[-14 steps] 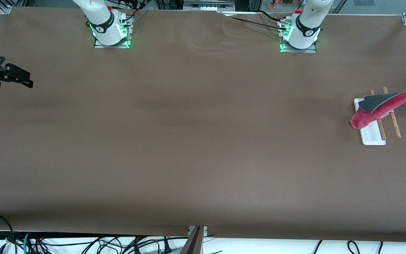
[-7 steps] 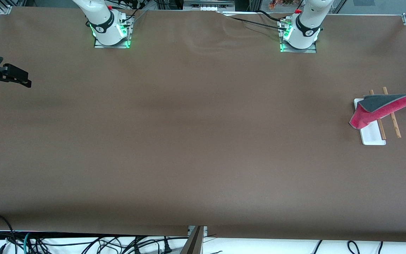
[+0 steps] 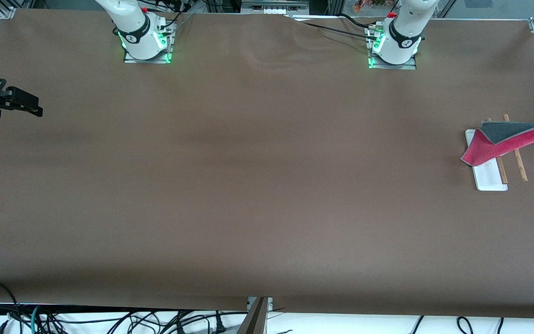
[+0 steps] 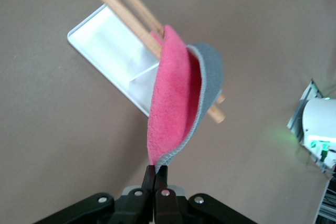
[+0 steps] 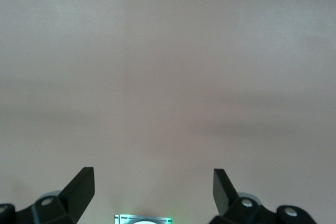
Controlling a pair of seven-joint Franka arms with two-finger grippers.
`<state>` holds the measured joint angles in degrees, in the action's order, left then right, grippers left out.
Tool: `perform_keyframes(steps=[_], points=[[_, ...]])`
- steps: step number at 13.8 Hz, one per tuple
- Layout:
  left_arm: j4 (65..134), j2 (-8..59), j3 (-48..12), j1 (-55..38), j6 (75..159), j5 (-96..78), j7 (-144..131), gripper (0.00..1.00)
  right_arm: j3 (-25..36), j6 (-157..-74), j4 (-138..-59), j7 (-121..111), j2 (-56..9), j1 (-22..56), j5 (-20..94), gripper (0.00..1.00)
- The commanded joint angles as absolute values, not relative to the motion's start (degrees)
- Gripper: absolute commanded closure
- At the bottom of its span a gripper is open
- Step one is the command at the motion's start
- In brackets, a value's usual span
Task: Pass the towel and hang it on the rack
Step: 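Lower the towel over the wooden dowels with the left gripper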
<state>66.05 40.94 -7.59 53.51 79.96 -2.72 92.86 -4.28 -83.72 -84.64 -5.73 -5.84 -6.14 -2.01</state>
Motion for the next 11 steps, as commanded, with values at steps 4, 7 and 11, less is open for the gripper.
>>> perform_keyframes(steps=[4,7,11], points=[[63.9,42.5,-7.0,53.1,80.0,-1.7,95.3,0.0,-4.1,-84.3,-84.9,-7.1,-5.7,-6.1,-1.1,0.0],[63.4,42.5,-7.0,53.1,80.1,-1.7,94.9,0.0,-4.1,-84.3,-84.9,-7.2,-5.7,-6.1,-1.1,0.0],[62.2,41.3,-7.1,50.5,79.5,-1.4,87.9,0.0,-4.2,-84.3,-84.9,-7.0,-5.7,-6.0,-1.0,0.0]])
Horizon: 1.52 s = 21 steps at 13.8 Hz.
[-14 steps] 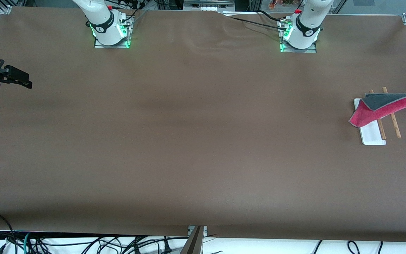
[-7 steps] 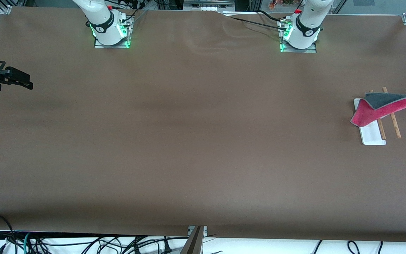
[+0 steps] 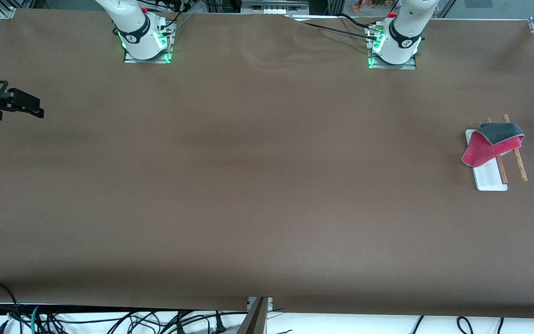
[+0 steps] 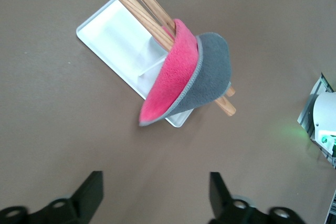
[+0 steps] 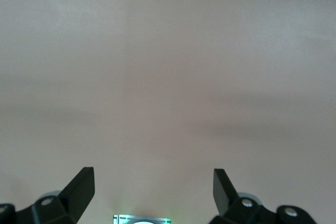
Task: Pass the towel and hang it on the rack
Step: 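Open the left gripper and lift it off the towel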
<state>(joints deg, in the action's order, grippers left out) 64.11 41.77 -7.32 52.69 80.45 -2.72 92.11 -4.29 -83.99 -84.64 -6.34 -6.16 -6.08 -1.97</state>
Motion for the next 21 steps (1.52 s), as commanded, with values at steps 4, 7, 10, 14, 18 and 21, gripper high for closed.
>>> perform_keyframes(steps=[4,7,10,14,18,21], points=[[62.4,36.2,-7.2,43.4,74.9,-0.4,70.4,0.0,-4.2,-84.4,-84.8,-7.1,-5.7,-6.0,-1.0,0.0],[63.9,30.4,-8.0,37.7,70.2,0.2,52.4,0.0,-4.2,-84.4,-84.8,-7.3,-5.7,-6.0,-1.1,0.0],[67.1,25.6,-8.3,33.3,68.7,0.0,40.3,0.0,-4.3,-84.9,-84.8,-7.4,-5.7,-6.0,-1.2,0.0],[74.3,18.6,-13.2,28.8,69.3,0.3,22.5,0.0,-4.2,-84.9,-84.8,-7.4,-5.9,-6.0,-1.1,0.0],[80.6,12.8,-21.3,27.7,70.2,2.7,9.6,0.0,-4.2,-84.9,-84.8,-7.4,-5.9,-6.1,-1.1,0.0],[87.3,7.8,-23.5,27.7,74.3,2.6,7.0,0.0,-4.1,-85.0,-84.8,-7.4,-6.1,-6.1,-1.1,0.0]])
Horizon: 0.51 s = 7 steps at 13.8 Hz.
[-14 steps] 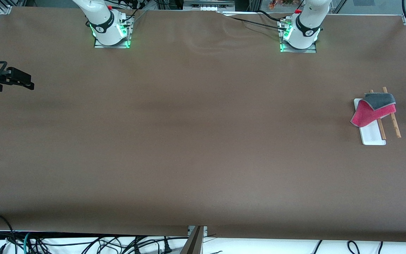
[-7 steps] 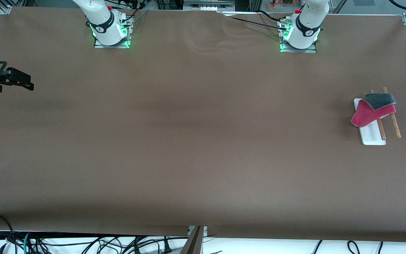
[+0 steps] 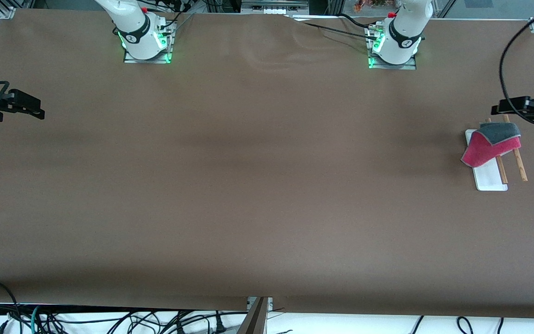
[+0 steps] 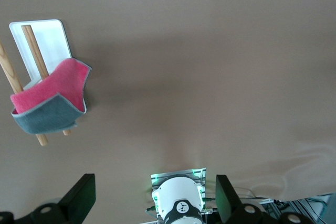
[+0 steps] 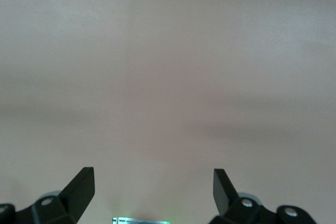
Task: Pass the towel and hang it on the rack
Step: 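Open the left gripper and lift it off the towel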
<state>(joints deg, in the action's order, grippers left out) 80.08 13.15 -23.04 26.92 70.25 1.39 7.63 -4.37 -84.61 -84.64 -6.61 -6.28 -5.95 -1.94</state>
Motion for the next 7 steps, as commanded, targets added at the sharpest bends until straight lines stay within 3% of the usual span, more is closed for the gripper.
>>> perform_keyframes(steps=[1,3,7], points=[[88.8,7.0,-24.0,27.9,75.8,2.0,7.0,0.0,-4.1,-85.0,-84.7,-7.4,-6.1,-6.1,-1.1,0.0],[93.8,3.4,-23.3,26.3,79.1,1.8,6.8,0.0,-4.1,-85.0,-84.7,-7.4,-6.1,-6.1,-1.1,0.0],[98.1,0.1,-6.4,10.3,82.3,0.8,6.2,0.0,-4.1,-85.0,-84.7,-7.4,-6.1,-6.1,-1.1,0.0]])
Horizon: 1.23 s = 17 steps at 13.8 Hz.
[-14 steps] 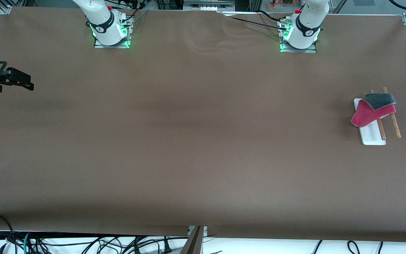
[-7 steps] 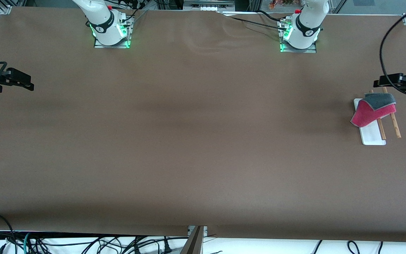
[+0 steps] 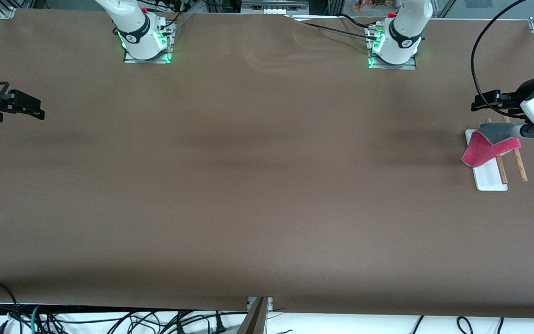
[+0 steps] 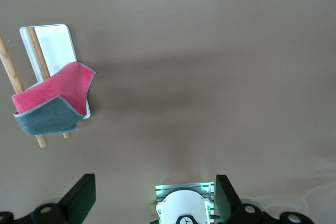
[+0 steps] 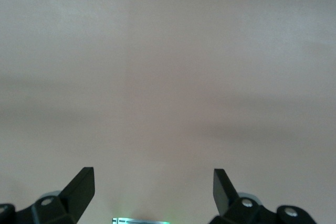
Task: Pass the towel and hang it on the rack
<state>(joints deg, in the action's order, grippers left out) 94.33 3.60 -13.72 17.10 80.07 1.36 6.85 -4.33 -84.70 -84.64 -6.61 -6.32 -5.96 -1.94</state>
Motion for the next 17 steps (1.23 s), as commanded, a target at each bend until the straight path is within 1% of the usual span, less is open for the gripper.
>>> perform_keyframes(steps=[1,3,4,7,11,14,16,17], points=[[98.5,-0.2,-3.9,7.7,82.6,0.6,6.2,0.0,-4.1,-85.0,-84.7,-7.4,-6.1,-6.1,-1.1,0.0],[99.5,-0.3,0.4,3.1,84.3,0.6,5.4,0.0,-4.1,-85.0,-84.7,-7.4,-6.1,-6.1,-1.1,0.0],[99.7,-0.3,1.2,1.8,85.1,0.5,5.2,0.0,-4.1,-85.0,-84.7,-7.4,-6.1,-6.1,-1.1,0.0],[98.0,0.3,-0.6,1.5,85.2,0.5,5.0,0.0,-4.1,-85.0,-84.7,-7.4,-6.1,-6.2,-1.1,0.0],[97.5,0.9,-0.8,1.6,85.8,0.1,5.0,0.0,-4.1,-85.0,-84.7,-7.4,-6.1,-6.2,-1.1,0.0],[97.6,1.1,-0.7,2.3,90.5,-3.0,5.0,0.0,-4.1,-85.1,-84.7,-7.5,-6.2,-6.2,-1.1,0.0],[97.3,2.2,-0.7,2.2,91.8,-3.2,4.9,0.0,-4.1,-85.1,-84.7,-7.5,-6.2,-6.2,-1.1,0.0],[95.6,3.3,-0.7,2.3,91.8,-3.8,5.0,0.0,-4.0,-85.1,-84.8,-7.5,-6.1,-6.2,-1.1,0.0]])
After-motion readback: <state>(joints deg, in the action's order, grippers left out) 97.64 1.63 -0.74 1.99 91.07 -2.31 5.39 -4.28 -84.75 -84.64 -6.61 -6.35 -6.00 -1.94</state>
